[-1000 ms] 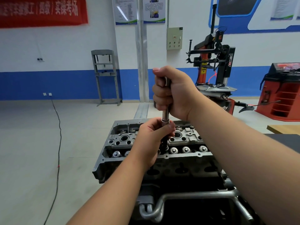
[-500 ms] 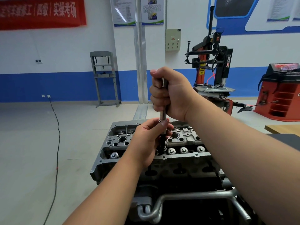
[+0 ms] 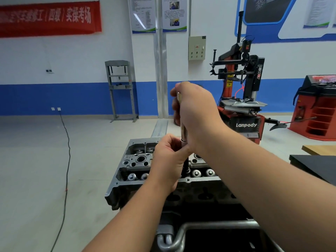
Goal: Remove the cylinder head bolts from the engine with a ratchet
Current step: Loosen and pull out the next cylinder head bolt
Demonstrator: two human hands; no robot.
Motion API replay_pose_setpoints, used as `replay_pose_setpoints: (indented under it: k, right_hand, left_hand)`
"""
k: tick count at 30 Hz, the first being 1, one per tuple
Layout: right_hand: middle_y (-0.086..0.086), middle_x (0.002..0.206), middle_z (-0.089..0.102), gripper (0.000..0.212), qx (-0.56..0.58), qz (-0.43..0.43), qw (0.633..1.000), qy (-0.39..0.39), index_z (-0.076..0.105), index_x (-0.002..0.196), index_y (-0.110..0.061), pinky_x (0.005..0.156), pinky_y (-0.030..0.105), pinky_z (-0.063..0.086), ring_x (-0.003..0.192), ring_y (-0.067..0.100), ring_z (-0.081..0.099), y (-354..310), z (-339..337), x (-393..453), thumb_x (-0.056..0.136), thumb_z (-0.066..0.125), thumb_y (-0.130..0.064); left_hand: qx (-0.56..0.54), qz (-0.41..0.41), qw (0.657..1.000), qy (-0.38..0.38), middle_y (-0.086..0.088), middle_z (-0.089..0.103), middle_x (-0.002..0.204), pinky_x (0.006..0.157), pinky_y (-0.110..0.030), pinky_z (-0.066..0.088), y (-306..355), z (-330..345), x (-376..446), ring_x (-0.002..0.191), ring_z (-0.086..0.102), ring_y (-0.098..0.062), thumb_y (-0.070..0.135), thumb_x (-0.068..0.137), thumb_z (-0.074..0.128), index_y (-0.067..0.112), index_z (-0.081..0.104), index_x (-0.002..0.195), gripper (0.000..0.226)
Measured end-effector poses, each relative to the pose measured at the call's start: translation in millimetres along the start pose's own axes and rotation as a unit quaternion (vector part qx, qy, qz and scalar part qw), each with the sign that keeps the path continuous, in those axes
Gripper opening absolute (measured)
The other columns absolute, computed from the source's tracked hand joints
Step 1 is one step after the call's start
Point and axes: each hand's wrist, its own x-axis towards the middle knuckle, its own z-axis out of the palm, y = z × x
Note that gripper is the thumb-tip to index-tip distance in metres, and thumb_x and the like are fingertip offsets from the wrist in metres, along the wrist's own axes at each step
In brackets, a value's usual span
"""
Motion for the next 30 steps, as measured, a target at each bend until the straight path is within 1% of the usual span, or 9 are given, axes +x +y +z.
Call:
replay_pose_setpoints:
  k: [2, 5, 7, 14, 17, 20, 23, 27, 30]
  right_hand:
    - [-0.002, 0.053, 0.041, 0.025, -0.002, -0.012, 0.999, -0.032, 0.048, 0.060, -0.021, 0.057, 0.033, 0.031, 0.051, 0.019, 0.035, -3, -4, 3, 0.084, 0.045, -0.028]
    - [-0.005, 0.044, 0.027, 0.039, 0.098, 0.100, 0.973, -0.185, 0.039, 0.053, -0.020, 0.051, 0.028, 0.023, 0.042, 0.015, 0.022, -13, -25, 16, 0.091, 0.047, -0.028]
    - [-0.005, 0.044, 0.023, 0.040, 0.104, 0.118, 0.961, -0.228, 0.038, 0.053, -0.020, 0.051, 0.029, 0.020, 0.043, 0.015, 0.018, -14, -32, 20, 0.090, 0.049, -0.031]
    - [-0.005, 0.048, 0.033, 0.035, 0.148, 0.099, 0.973, -0.145, 0.046, 0.062, -0.019, 0.050, 0.028, 0.025, 0.044, 0.013, 0.024, -4, -23, 8, 0.094, 0.053, -0.033]
    - [-0.002, 0.056, 0.048, 0.028, 0.077, 0.079, 0.992, -0.054, 0.055, 0.074, -0.017, 0.054, 0.030, 0.037, 0.048, 0.015, 0.040, -4, -14, -1, 0.092, 0.059, -0.038]
    - [-0.002, 0.065, 0.056, 0.027, 0.020, 0.046, 0.999, 0.009, 0.060, 0.079, -0.019, 0.062, 0.035, 0.041, 0.060, 0.016, 0.048, -3, 0, -7, 0.092, 0.055, -0.043]
    - [-0.005, 0.055, 0.045, 0.034, 0.004, 0.015, 1.000, -0.009, 0.050, 0.062, -0.021, 0.058, 0.033, 0.033, 0.052, 0.016, 0.037, -5, -1, -2, 0.089, 0.046, -0.041]
    - [-0.005, 0.047, 0.027, 0.044, 0.102, 0.138, 0.974, -0.146, 0.044, 0.057, -0.019, 0.052, 0.028, 0.024, 0.044, 0.016, 0.021, -15, -26, 14, 0.095, 0.047, -0.040]
    - [-0.004, 0.049, 0.039, 0.037, 0.066, 0.102, 0.989, -0.085, 0.050, 0.066, -0.017, 0.052, 0.029, 0.034, 0.044, 0.015, 0.032, -11, -22, 10, 0.096, 0.053, -0.038]
  left_hand:
    - [-0.004, -0.005, 1.000, -0.021, -0.003, 0.066, 0.082, 0.072, -0.031, 0.050, -1, -1, 0, 0.076, 0.056, -0.023, 0.045, 0.055, 0.091, 0.018, 0.066, 0.088, 0.050]
    - [-0.007, -0.009, 0.998, -0.068, 0.002, 0.074, 0.090, 0.083, -0.031, 0.050, 2, -5, -1, 0.084, 0.066, -0.011, 0.054, 0.070, 0.080, 0.031, 0.077, 0.092, 0.032]
    - [0.013, -0.011, 0.996, -0.084, 0.004, 0.075, 0.094, 0.086, -0.030, 0.050, 2, -6, -1, 0.087, 0.067, -0.010, 0.057, 0.077, 0.074, 0.036, 0.079, 0.091, 0.026]
    - [0.004, -0.004, 0.999, -0.051, -0.001, 0.074, 0.086, 0.077, -0.026, 0.054, 4, -4, -3, 0.080, 0.067, -0.012, 0.039, 0.084, 0.074, 0.017, 0.073, 0.092, 0.024]
    - [0.002, 0.002, 1.000, -0.006, -0.001, 0.066, 0.075, 0.069, -0.027, 0.053, 3, -1, -2, 0.069, 0.059, -0.012, 0.026, 0.079, 0.086, 0.015, 0.062, 0.086, 0.027]
    - [0.005, 0.010, 1.000, 0.012, -0.003, 0.059, 0.072, 0.066, -0.029, 0.049, 2, 1, 0, 0.068, 0.052, -0.017, 0.004, 0.084, 0.082, 0.012, 0.058, 0.086, 0.025]
    - [-0.003, 0.018, 1.000, -0.022, -0.002, 0.068, 0.083, 0.077, -0.033, 0.052, 3, -1, -3, 0.079, 0.058, -0.020, 0.024, 0.085, 0.081, 0.015, 0.068, 0.096, 0.019]
    - [-0.002, 0.015, 0.999, -0.043, -0.002, 0.076, 0.095, 0.089, -0.032, 0.052, 4, -1, -5, 0.092, 0.068, -0.018, 0.042, 0.089, 0.064, 0.030, 0.079, 0.090, 0.019]
    - [0.032, 0.036, 0.998, -0.027, 0.002, 0.075, 0.090, 0.091, -0.033, 0.054, -1, -1, -4, 0.089, 0.069, -0.014, 0.045, 0.091, 0.064, 0.029, 0.077, 0.092, 0.021]
